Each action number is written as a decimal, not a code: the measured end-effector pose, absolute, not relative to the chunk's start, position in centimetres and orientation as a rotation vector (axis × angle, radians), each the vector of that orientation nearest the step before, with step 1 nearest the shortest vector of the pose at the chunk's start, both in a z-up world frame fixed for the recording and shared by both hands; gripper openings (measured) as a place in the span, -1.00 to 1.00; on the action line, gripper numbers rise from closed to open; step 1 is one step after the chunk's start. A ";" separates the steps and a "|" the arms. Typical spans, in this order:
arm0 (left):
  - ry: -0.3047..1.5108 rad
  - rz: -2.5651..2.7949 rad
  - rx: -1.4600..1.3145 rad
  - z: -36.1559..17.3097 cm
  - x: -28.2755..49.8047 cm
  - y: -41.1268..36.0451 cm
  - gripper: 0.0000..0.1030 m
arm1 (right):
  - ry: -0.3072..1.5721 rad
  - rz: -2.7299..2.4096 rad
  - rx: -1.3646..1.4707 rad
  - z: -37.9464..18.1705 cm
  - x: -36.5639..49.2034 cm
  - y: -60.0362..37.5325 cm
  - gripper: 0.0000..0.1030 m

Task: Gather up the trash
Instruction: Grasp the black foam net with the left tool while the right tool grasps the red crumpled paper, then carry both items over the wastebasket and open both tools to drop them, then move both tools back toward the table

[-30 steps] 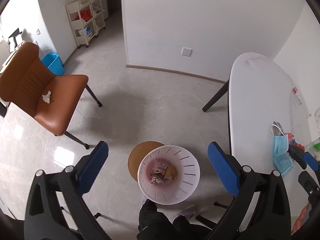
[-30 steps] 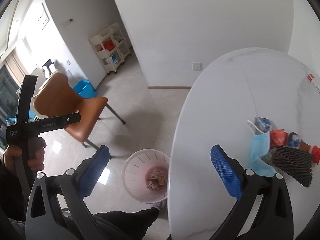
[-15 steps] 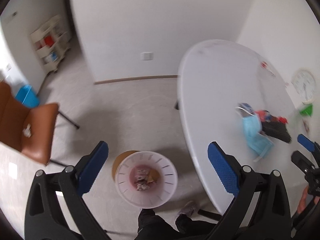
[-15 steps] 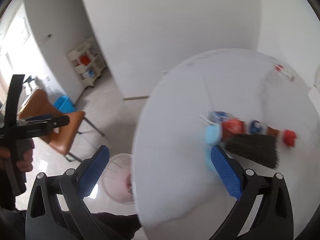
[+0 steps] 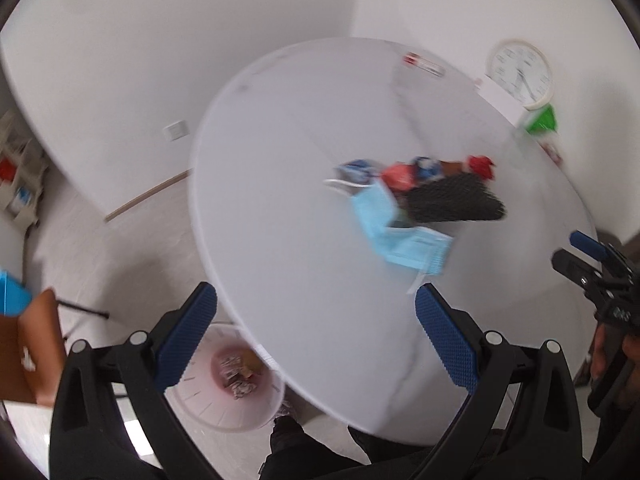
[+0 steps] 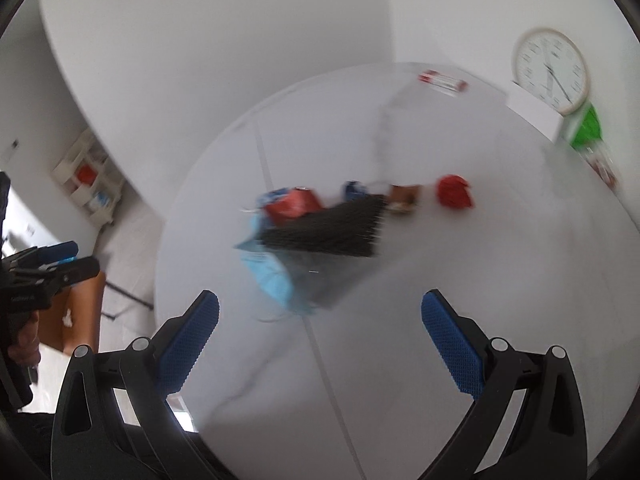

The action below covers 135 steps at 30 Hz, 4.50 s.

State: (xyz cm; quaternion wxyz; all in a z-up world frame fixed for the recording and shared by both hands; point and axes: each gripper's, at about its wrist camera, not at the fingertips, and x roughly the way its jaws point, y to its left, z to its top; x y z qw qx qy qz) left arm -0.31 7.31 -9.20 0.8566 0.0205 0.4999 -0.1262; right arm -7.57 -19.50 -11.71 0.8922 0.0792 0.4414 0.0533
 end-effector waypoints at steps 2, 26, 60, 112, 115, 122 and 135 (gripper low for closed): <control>1.045 -0.315 0.080 -9.3 0.2 4.7 0.85 | 0.920 0.083 0.181 -12.2 -7.4 -21.1 0.95; 0.954 -0.634 0.727 -17.4 7.3 -18.9 -0.15 | 1.008 -0.030 0.389 -19.8 -3.9 -37.6 0.95; 0.902 -0.438 0.100 -7.6 13.4 -8.1 -0.66 | 0.942 0.012 0.182 -19.5 10.0 -37.1 -0.07; 1.180 0.040 -0.297 -21.0 -5.8 31.5 0.62 | 1.075 0.838 -0.134 -13.1 -4.5 11.5 -0.02; 1.152 0.087 -0.311 -19.7 -6.2 32.2 0.62 | 1.100 0.864 -0.158 -14.3 -4.5 12.4 -0.02; 1.091 0.163 -0.309 -17.1 -7.2 33.1 0.62 | 1.164 0.945 -0.242 -17.1 -4.9 15.5 0.37; 1.049 0.156 -0.216 -12.2 -5.2 28.8 0.69 | 0.965 0.675 -0.060 -10.1 -2.6 5.5 0.95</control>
